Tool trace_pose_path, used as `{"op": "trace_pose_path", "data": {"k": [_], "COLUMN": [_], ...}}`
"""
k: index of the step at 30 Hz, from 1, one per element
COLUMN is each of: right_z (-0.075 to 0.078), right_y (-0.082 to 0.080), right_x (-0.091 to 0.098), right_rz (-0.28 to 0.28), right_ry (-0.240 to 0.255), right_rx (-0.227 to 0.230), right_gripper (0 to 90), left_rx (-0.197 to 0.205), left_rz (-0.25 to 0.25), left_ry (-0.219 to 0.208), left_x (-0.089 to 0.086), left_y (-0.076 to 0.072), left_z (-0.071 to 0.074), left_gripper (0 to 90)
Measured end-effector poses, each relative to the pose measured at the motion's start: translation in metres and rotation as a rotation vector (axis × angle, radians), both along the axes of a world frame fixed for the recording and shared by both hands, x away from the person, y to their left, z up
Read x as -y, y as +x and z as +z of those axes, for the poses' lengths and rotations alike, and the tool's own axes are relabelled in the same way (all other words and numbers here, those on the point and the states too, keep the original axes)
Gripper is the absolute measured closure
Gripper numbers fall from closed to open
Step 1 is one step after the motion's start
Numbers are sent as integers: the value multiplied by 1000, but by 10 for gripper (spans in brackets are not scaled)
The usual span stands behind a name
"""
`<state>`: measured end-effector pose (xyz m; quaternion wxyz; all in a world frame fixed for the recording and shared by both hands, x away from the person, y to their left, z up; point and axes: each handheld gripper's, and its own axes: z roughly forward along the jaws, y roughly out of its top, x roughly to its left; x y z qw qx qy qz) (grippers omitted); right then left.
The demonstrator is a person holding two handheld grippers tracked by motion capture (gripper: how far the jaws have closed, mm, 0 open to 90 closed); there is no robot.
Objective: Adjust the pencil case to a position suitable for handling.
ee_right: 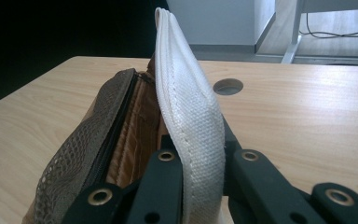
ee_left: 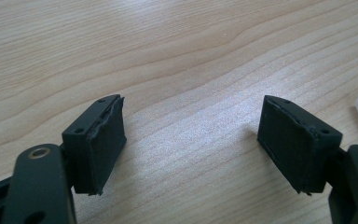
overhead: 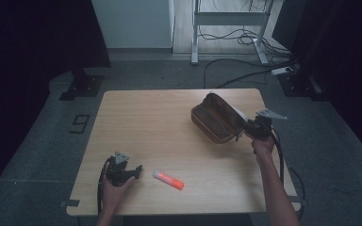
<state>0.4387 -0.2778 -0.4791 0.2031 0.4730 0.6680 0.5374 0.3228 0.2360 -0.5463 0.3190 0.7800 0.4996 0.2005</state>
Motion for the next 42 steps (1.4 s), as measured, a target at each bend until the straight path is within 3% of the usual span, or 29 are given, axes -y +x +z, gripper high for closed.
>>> {"op": "trace_pose_path", "data": {"k": [5, 13, 20, 42], "right_z": [1, 12, 18, 6], "right_y": [-8, -25, -37, -59], "right_x": [-2, -14, -19, -36], "right_rz": [10, 64, 84, 145], "right_ry": [-6, -8, -10, -5], "right_rx": [3, 63, 82, 71], "right_gripper": [837, 837, 837, 834], "left_rx": [0, 0, 0, 0], "left_rz": [0, 0, 0, 0], "left_ry": [0, 0, 0, 0], "left_x": [0, 0, 0, 0], "left_y": [0, 0, 0, 0], "left_z": [0, 0, 0, 0], "left_gripper": [227, 227, 227, 227]}}
